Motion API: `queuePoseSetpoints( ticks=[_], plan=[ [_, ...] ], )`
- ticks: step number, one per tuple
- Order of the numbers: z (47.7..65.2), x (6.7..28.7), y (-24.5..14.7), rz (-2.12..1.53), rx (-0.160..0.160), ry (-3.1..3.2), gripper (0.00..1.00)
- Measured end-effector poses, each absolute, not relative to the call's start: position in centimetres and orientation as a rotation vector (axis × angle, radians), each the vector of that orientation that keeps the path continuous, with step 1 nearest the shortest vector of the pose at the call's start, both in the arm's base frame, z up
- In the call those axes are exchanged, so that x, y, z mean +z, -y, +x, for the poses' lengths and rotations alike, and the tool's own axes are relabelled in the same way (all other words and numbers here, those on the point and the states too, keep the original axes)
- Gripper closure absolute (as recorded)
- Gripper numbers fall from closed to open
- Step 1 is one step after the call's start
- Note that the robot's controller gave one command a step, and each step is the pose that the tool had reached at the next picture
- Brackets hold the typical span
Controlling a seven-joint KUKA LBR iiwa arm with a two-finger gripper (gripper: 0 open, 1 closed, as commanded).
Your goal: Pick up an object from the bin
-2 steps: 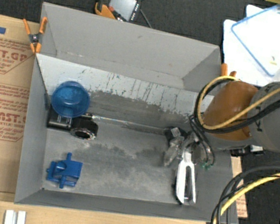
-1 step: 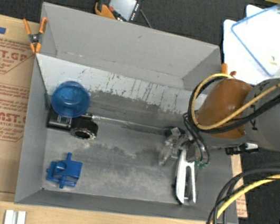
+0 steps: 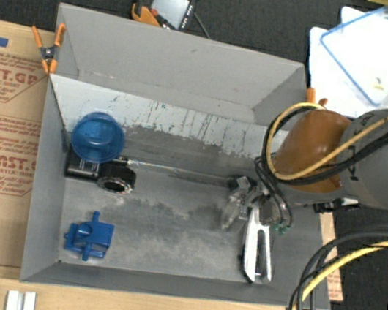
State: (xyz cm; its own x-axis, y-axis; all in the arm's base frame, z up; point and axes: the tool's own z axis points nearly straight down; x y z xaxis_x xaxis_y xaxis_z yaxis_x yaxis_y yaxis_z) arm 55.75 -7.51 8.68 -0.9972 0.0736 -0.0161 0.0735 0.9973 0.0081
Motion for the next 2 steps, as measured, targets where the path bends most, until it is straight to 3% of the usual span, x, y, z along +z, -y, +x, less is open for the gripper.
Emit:
queuePoseSetpoints(
  ticks=[1, 2],
  plan=[
    [53.05, 7.52, 7.24, 0.218, 0.014, -3.118, 1.00],
    [52.92, 7.41, 7.63, 0.384, 0.017, -3.103, 1.00]
  ],
)
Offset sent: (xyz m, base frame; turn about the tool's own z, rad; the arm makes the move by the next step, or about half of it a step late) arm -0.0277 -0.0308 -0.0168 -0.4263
